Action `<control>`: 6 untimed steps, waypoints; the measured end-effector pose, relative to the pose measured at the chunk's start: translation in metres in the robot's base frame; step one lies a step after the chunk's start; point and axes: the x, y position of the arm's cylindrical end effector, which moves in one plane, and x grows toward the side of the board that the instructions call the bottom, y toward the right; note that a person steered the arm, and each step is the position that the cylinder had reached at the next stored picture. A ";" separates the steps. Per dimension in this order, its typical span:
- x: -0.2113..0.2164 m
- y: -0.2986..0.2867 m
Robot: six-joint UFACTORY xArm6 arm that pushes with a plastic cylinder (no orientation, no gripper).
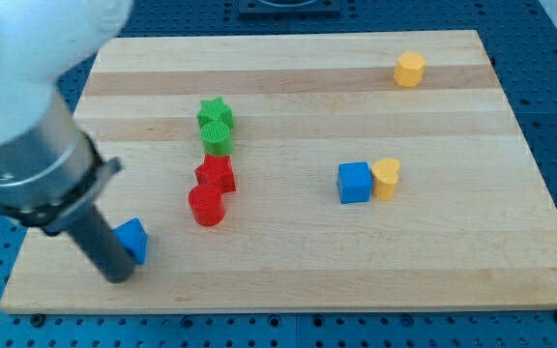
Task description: Move the blue triangle into the blue cube
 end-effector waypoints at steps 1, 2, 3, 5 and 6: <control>0.008 -0.003; 0.008 -0.039; 0.008 -0.074; -0.027 -0.069; -0.031 -0.039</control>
